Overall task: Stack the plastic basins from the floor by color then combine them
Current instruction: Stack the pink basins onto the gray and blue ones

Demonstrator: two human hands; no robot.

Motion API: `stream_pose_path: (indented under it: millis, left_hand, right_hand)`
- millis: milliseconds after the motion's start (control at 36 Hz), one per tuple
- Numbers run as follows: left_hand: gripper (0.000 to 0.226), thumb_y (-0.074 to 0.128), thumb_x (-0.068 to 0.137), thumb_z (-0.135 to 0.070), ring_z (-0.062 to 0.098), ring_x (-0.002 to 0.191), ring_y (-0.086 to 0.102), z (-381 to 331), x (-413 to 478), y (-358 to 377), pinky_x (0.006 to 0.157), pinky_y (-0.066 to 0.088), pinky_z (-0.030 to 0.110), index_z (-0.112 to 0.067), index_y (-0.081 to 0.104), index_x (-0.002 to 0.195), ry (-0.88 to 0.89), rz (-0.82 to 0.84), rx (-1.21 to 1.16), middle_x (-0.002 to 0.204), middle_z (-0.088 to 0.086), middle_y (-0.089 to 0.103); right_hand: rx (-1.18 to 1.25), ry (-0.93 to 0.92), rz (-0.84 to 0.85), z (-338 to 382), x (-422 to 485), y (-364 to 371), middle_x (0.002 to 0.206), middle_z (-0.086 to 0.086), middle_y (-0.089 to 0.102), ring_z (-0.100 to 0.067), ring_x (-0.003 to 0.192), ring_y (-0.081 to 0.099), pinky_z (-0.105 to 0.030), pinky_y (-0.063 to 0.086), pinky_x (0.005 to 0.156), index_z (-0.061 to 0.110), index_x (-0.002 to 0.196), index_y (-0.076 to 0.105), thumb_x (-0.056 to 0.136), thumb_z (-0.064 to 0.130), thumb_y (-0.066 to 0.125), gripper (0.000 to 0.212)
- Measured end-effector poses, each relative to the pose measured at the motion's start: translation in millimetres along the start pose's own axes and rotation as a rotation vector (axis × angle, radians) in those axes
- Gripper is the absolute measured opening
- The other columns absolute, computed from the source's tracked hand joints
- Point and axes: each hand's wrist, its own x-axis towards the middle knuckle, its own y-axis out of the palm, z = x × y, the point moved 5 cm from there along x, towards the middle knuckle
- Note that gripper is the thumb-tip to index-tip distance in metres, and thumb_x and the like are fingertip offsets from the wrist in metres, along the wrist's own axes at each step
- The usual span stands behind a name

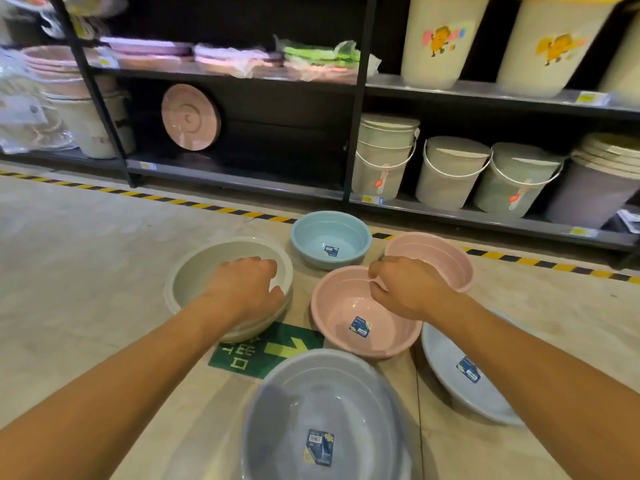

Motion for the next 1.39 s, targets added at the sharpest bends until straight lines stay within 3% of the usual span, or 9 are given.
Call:
stream_pose_path:
  millis: [167, 278, 389, 528, 694, 972, 1139, 1389]
  left_hand:
    - [0.036, 0.047, 0.095, -0.043, 0.024, 0.105, 0.06, -86, 24, 21, 0.089, 0.05, 0.039, -0.023, 0.056, 0.123, -0.052, 0.059, 0.015, 0.12, 0.002, 0.064]
    - [0.033, 0.047, 0.094, -0.045, 0.023, 0.092, 0.058, -148, 41, 48, 0.073, 0.045, 0.035, -0.021, 0.057, 0.114, -0.026, 0.076, 0.039, 0.106, 0.001, 0.064]
    - [0.045, 0.048, 0.094, -0.047, 0.025, 0.11, 0.061, -209, 63, 66, 0.088, 0.049, 0.037, -0.024, 0.052, 0.132, -0.024, 0.062, 0.006, 0.125, 0.002, 0.064]
    - [0.042, 0.049, 0.091, -0.048, 0.025, 0.108, 0.062, -279, 93, 95, 0.09, 0.052, 0.039, -0.025, 0.056, 0.126, -0.001, 0.048, -0.03, 0.119, 0.0, 0.067]
    - [0.045, 0.046, 0.095, -0.045, 0.023, 0.115, 0.059, -343, 124, 122, 0.096, 0.048, 0.041, -0.024, 0.052, 0.134, 0.008, 0.075, 0.005, 0.121, -0.001, 0.066]
    - [0.044, 0.045, 0.096, -0.043, 0.025, 0.118, 0.057, -367, 155, 137, 0.097, 0.046, 0.04, -0.024, 0.046, 0.137, -0.132, 0.082, -0.045, 0.13, -0.001, 0.061]
    - [0.044, 0.044, 0.095, -0.043, 0.025, 0.109, 0.06, -368, 156, 171, 0.083, 0.046, 0.037, -0.026, 0.047, 0.135, -0.159, 0.092, -0.076, 0.122, 0.0, 0.064]
    - [0.041, 0.045, 0.093, -0.041, 0.03, 0.101, 0.062, -375, 146, 244, 0.075, 0.047, 0.036, -0.024, 0.045, 0.131, -0.177, 0.134, -0.084, 0.113, 0.002, 0.063]
  right_hand:
    - [0.036, 0.034, 0.043, -95, -17, 29, 0.12, -0.004, 0.064, -0.026, 0.106, 0.06, -0.043, 0.054, 0.087, 0.021, 0.126, 0.06, 0.101, 0.038, 0.046, 0.034]
    - [0.044, 0.065, 0.067, -165, -30, 54, 0.12, -0.004, 0.065, -0.026, 0.106, 0.061, -0.039, 0.053, 0.086, 0.023, 0.125, 0.061, 0.101, 0.039, 0.047, 0.032]
    - [0.042, 0.084, 0.056, -226, -39, 80, 0.127, -0.003, 0.063, -0.024, 0.108, 0.061, -0.035, 0.051, 0.084, 0.026, 0.133, 0.057, 0.103, 0.039, 0.047, 0.034]
    - [0.014, 0.097, 0.055, -297, -47, 115, 0.128, -0.003, 0.063, -0.024, 0.106, 0.062, -0.037, 0.056, 0.085, 0.026, 0.135, 0.055, 0.103, 0.04, 0.044, 0.037]
    - [-0.006, 0.098, 0.083, -373, -43, 153, 0.125, -0.003, 0.063, -0.024, 0.107, 0.06, -0.036, 0.051, 0.079, 0.024, 0.131, 0.056, 0.103, 0.04, 0.041, 0.036]
    - [0.003, 0.048, 0.126, -434, 2, 179, 0.124, 0.0, 0.062, -0.021, 0.105, 0.06, -0.035, 0.054, 0.081, 0.028, 0.132, 0.051, 0.103, 0.043, 0.04, 0.035]
    - [0.031, 0.045, 0.141, -443, -1, 215, 0.128, -0.001, 0.059, -0.023, 0.112, 0.058, -0.036, 0.048, 0.079, 0.026, 0.136, 0.048, 0.103, 0.04, 0.037, 0.037]
    - [0.034, 0.074, 0.18, -466, -28, 288, 0.118, -0.003, 0.061, -0.027, 0.104, 0.06, -0.035, 0.042, 0.07, 0.022, 0.129, 0.05, 0.101, 0.038, 0.039, 0.033]
